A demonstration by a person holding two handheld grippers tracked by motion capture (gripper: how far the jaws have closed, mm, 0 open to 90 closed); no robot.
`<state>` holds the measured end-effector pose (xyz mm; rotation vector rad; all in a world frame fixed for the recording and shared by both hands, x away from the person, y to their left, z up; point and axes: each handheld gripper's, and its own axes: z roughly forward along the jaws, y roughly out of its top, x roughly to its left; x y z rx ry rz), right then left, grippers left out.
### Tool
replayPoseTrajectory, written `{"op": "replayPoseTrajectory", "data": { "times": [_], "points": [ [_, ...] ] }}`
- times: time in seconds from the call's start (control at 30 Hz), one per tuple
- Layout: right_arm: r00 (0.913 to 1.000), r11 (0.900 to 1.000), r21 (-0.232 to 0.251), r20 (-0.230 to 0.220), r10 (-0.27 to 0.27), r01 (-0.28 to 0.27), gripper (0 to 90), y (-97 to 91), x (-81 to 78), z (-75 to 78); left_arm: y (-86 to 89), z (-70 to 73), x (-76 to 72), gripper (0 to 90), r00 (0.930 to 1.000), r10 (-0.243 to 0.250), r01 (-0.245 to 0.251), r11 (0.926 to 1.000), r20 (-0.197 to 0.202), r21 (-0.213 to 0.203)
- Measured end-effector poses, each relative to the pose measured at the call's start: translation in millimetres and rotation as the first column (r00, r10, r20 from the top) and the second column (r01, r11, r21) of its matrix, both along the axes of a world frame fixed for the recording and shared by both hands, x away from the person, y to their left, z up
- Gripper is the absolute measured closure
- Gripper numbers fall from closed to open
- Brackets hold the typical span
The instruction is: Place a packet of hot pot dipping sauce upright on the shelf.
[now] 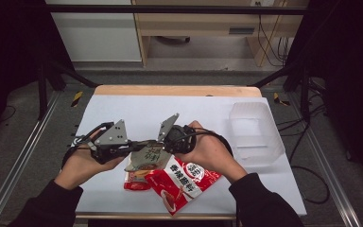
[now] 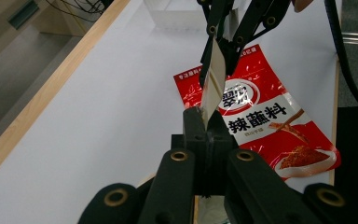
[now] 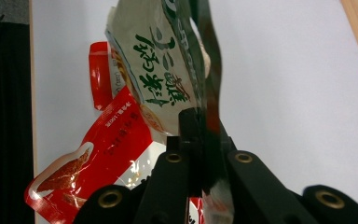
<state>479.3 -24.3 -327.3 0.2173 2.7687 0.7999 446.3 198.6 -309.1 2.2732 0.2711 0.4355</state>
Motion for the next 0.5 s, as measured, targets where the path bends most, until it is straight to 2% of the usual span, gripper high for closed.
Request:
{"op": "replayPoseTrajectory", "data": {
  "times": [0.07, 0.1, 0.13, 0.17, 0.2, 0.23, 0.27, 0.33, 0.37, 0.4, 0.5],
  "points": [
    [1.0, 1.0, -0.001, 0.006, -0.001, 0.001, 90.0, 0.2, -0.4, 0.6, 1.6, -1.8, 0.6, 89.9, 1.0, 0.001, -0.001, 1.0, -0.003, -0.005],
    [0.9998, 1.0, -0.009, 0.019, -0.002, 0.002, 90.0, 0.5, -0.9, 1.9, 2.8, -3.0, 1.1, 86.6, 1.0, 0.0, 0.0, 1.0, -0.006, -0.008],
    [0.9996, 0.9998, -0.019, 0.028, -0.004, 0.004, 90.0, 0.5, -1.1, 4.2, 6.4, -5.6, 1.2, 74.7, 0.9996, 0.026, -0.026, 0.9985, 0.009, -0.049],
    [0.9994, 0.9996, -0.029, 0.033, -0.006, 0.007, 90.0, 0.4, -0.9, 5.2, 6.4, -5.6, 1.2, 70.0, 0.9996, 0.026, -0.026, 0.9985, 0.009, -0.049],
    [0.9992, 0.9988, -0.048, 0.039, -0.008, 0.01, 90.0, 0.0, -0.3, 6.1, 10.3, -7.2, 0.3, 65.0, 0.9992, 0.037, -0.036, 0.9963, 0.012, -0.077],
    [0.9992, 0.9988, -0.048, 0.039, -0.008, 0.01, 90.0, 0.0, -0.3, 6.1, 10.3, -7.2, 0.3, 60.7, 0.9992, 0.037, -0.036, 0.9963, 0.012, -0.077],
    [0.9985, 0.9971, -0.072, 0.049, -0.022, 0.025, 90.0, -1.6, 1.6, 7.1, 14.6, -10.6, -2.0, 52.0, 0.999, 0.04, -0.038, 0.9951, 0.02, -0.092],
    [0.9977, 0.9958, -0.082, 0.058, -0.036, 0.04, 90.0, -5.1, 4.1, 9.6, 19.0, -15.6, -5.0, 40.6, 0.9979, 0.056, -0.053, 0.9951, 0.032, -0.083],
    [0.9972, 0.9953, -0.084, 0.06, -0.044, 0.049, 90.0, -7.5, 5.2, 11.7, 19.0, -15.6, -5.0, 37.4, 0.9979, 0.056, -0.053, 0.9951, 0.032, -0.083],
    [0.9964, 0.9947, -0.083, 0.065, -0.055, 0.061, 90.0, -10.0, 6.1, 14.1, 25.2, -23.2, -7.5, 34.0, 0.996, 0.084, -0.081, 0.9922, 0.03, -0.095],
    [0.9949, 0.9938, -0.08, 0.07, -0.072, 0.078, 90.0, -15.9, 7.9, 20.3, 31.6, -31.2, -9.4, 27.6, 0.9939, 0.108, -0.106, 0.9892, 0.019, -0.102]
  ]
}}
